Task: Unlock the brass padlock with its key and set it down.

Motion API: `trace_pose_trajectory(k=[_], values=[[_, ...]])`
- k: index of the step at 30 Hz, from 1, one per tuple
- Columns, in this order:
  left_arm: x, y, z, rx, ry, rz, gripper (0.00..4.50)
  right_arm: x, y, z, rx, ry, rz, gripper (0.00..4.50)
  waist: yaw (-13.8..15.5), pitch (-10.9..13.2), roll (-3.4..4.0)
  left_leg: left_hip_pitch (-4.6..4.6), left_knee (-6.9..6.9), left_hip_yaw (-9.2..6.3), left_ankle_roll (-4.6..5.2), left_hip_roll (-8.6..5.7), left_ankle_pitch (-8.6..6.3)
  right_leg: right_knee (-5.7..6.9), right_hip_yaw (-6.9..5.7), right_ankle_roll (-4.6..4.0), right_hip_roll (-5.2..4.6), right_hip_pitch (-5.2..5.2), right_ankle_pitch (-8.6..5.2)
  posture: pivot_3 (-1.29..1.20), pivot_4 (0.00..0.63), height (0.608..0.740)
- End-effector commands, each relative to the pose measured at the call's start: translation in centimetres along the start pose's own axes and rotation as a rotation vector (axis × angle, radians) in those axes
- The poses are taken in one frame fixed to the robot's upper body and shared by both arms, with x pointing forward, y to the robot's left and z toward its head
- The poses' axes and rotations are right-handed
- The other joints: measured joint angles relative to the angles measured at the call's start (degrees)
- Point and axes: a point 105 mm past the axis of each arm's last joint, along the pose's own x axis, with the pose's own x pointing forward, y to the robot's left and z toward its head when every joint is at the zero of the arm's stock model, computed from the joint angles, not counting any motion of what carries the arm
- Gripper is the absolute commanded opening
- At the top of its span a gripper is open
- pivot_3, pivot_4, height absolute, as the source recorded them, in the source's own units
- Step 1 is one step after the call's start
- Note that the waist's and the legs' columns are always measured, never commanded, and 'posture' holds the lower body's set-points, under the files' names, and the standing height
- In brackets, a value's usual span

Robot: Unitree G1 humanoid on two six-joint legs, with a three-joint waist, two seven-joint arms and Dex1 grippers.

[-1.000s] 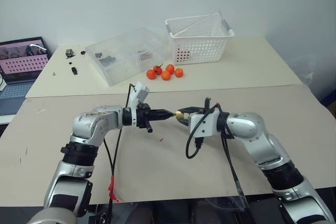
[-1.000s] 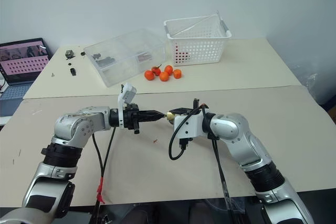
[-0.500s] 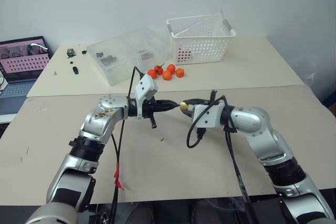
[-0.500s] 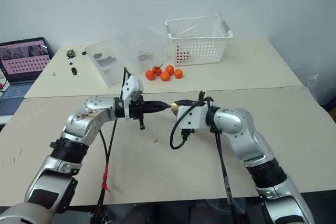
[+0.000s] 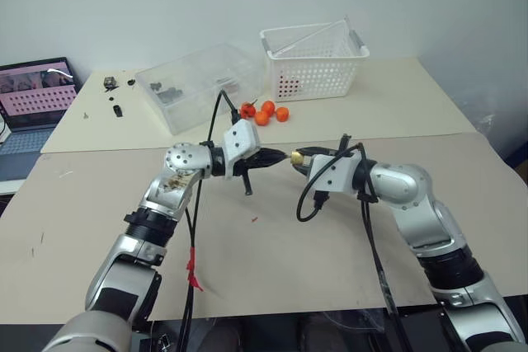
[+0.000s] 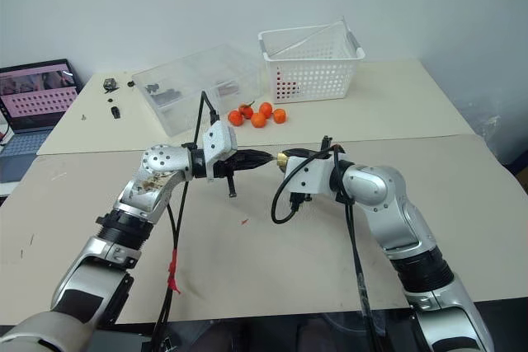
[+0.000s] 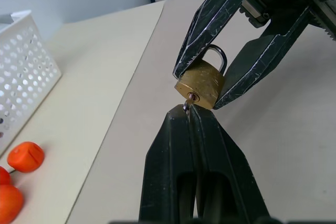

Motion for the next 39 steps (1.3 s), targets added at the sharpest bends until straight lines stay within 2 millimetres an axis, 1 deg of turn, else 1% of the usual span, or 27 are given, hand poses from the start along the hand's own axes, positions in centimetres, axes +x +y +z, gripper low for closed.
trace_pose_trajectory(k=[1,2,4,5,7,8,12,15,21,27,31,34,39], values=[[-2.3,3.2,-1.1,-0.206,0.033,0.184,0.59,0.2,0.5,4.3,-0.072,-0.172,0.035,0.92,-0.2,0.0,0.0,0.0,0.01,-0.01,0.01,0.01,-0.01,0.01,0.0,0.0,0.01,0.0,0.0,0.0,0.15,0.74],[-2.4,3.1,-1.3,-0.257,0.037,0.18,0.84,0.2,0.5,4.3,-0.073,-0.172,0.035,0.92,-0.4,0.0,0.0,0.01,0.02,-0.01,0.03,0.02,-0.02,0.02,0.0,0.0,0.04,0.0,0.0,0.0,0.15,0.74],[-2.5,2.8,-1.5,-0.338,0.047,0.167,1.68,0.2,0.5,4.3,-0.074,-0.172,0.035,0.92,-0.6,0.0,0.0,0.01,0.02,-0.04,0.05,0.05,-0.02,0.04,-0.02,0.01,0.07,-0.01,0.0,0.0,0.15,0.74],[-2.5,2.5,-1.6,-0.409,0.043,0.15,2.0,0.2,0.4,4.3,-0.074,-0.172,0.035,0.92,-0.7,0.0,0.0,0.02,0.03,-0.06,0.05,0.06,-0.02,0.06,-0.03,0.01,0.09,-0.01,-0.01,0.0,0.15,0.74],[-2.6,1.6,-1.2,-0.521,0.034,0.093,2.83,0.3,0.4,4.3,-0.075,-0.173,0.034,0.92,-0.9,0.0,0.0,0.02,0.05,-0.08,0.05,0.07,-0.02,0.07,-0.04,0.01,0.1,-0.01,-0.01,0.0,0.15,0.74],[-2.6,1.3,-1.0,-0.566,0.029,0.071,3.06,0.3,0.4,4.3,-0.075,-0.173,0.035,0.92,-1.0,0.0,0.0,0.02,0.06,-0.09,0.05,0.07,-0.02,0.08,-0.04,0.01,0.1,0.0,-0.01,0.0,0.15,0.74],[-2.8,0.1,0.2,-0.778,-0.011,-0.006,3.06,0.2,0.4,4.2,-0.076,-0.173,0.036,0.92,-1.5,0.0,0.0,0.01,0.06,-0.26,0.05,0.05,-0.02,0.08,-0.05,0.02,0.08,0.0,-0.01,0.0,0.15,0.74],[-2.7,-0.7,0.9,-0.85,-0.031,-0.046,3.06,0.2,0.4,4.2,-0.076,-0.173,0.037,0.92,-1.4,0.0,0.0,0.02,0.07,-0.37,0.04,0.05,-0.02,0.08,-0.05,0.02,0.06,0.0,-0.01,0.0,0.15,0.74],[-2.9,-1.9,1.6,-0.861,-0.024,-0.095,3.06,0.1,0.5,4.1,-0.075,-0.17,0.04,0.92,-1.3,0.0,0.0,0.03,0.04,-0.39,-0.01,0.05,0.0,0.09,-0.02,0.02,0.04,-0.01,0.0,0.0,0.15,0.74],[-2.5,-2.3,1.2,-0.868,-0.009,-0.094,3.06,0.1,0.5,4.2,-0.072,-0.171,0.039,0.92,-1.3,0.0,0.0,0.05,0.02,-0.4,-0.01,0.06,0.0,0.09,0.02,0.01,0.04,-0.02,0.0,0.0,0.15,0.74],[-2.4,-2.4,1.0,-0.865,-0.004,-0.094,3.06,0.0,0.3,4.2,-0.067,-0.168,0.039,0.92,-1.2,0.0,0.0,0.04,0.02,-0.4,-0.02,0.04,0.0,0.07,0.03,0.01,0.01,-0.02,0.0,0.0,0.15,0.74],[-2.4,-2.0,0.8,-0.863,-0.007,-0.067,3.06,-0.2,0.1,4.3,-0.064,-0.17,0.037,0.92,-1.2,0.0,0.0,0.04,0.02,-0.4,-0.02,0.03,0.0,0.06,0.04,0.01,0.0,-0.02,0.0,0.0,0.15,0.74],[-2.1,-1.9,0.9,-0.862,-0.017,-0.076,3.06,-0.3,-0.4,4.5,-0.062,-0.175,0.032,0.92,-1.2,0.0,0.0,0.04,0.01,-0.4,-0.02,0.02,0.0,0.06,0.04,0.01,-0.01,-0.02,0.0,0.0,0.15,0.74]])
